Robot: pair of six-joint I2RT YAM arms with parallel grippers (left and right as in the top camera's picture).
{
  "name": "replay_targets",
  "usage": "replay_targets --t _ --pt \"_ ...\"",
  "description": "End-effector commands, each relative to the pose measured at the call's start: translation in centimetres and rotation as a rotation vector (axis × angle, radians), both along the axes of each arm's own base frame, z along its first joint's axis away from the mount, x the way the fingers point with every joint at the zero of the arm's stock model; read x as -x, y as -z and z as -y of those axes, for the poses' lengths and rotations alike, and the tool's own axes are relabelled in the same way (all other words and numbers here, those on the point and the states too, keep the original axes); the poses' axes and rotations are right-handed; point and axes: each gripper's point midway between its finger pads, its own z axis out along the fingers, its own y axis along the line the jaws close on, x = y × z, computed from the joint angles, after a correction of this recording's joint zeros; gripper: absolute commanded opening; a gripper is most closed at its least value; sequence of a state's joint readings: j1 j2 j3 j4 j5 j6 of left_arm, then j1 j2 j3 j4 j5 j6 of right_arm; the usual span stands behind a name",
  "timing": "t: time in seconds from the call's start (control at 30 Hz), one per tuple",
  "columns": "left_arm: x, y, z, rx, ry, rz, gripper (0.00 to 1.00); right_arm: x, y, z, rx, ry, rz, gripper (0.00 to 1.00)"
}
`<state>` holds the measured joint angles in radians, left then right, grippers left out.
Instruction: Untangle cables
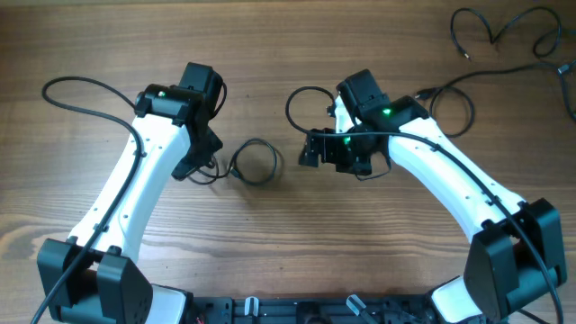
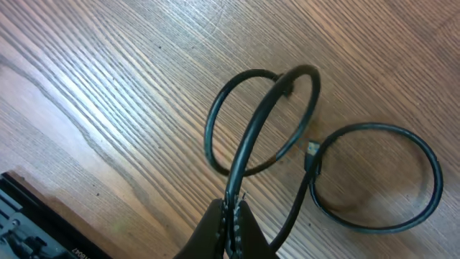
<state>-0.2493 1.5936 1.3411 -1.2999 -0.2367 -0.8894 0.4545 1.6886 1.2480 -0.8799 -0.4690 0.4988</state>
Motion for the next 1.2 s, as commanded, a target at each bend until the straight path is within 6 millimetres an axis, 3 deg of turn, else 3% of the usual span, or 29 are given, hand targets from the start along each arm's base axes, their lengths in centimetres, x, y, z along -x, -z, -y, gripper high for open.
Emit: replay_targets --t 0.0,0.1,0.2,0.3,0.33,0.4,0.63,0.83,0.9,1.0,1.1,1.17 --pt "-0.2 0.2 1.5 0.084 0.027 0.002 0.04 0.1 -0.9 -1.7 -0.103 -0.023 -0.008 0.94" --pt "-1.0 0.3 4.3 0.226 0.202 0.009 0.04 -0.6 -0.9 -2.4 -0.118 0.002 0.007 1.0" --pt "-1.1 0.3 4.3 0.226 0.201 0.01 0.04 -1.8 0.0 -3.3 -0.066 0.008 0.083 1.0" --pt "-0.6 0.4 4.2 0.222 0.199 -0.011 0.04 -3.2 2.4 -0.4 0.172 0.177 0.123 0.99" --pt "-0.3 0.4 4.1 0.22 0.198 -0.02 0.04 -3.5 3.3 0.7 0.238 0.2 0.131 0.94" --pt "-0.3 0.4 4.0 0.212 0.197 -0.02 0.04 -3.4 4.4 1.0 0.269 0.198 0.113 0.93" --pt "-0.4 0.4 4.0 0.213 0.197 -0.017 0.04 -1.2 8.6 -0.9 0.213 0.139 -0.07 0.58" --pt "-0.5 0.4 4.1 0.214 0.197 -0.015 0.04 -0.4 10.7 -3.2 0.183 0.1 -0.104 0.54" --pt "-0.5 0.4 4.1 0.214 0.197 -0.015 0.04 -0.1 11.3 -3.4 0.192 0.102 -0.116 0.34" --pt "-0.5 0.4 4.0 0.213 0.197 -0.014 0.04 -0.2 11.9 -2.0 0.267 0.117 -0.104 0.04" --pt "-0.8 0.3 2.7 0.137 0.192 -0.003 0.04 0.0 11.3 0.6 0.324 0.158 -0.162 0.04" --pt "-0.9 0.2 2.0 0.095 0.188 0.001 0.04 -0.7 9.0 3.1 0.333 0.132 -0.166 0.04"
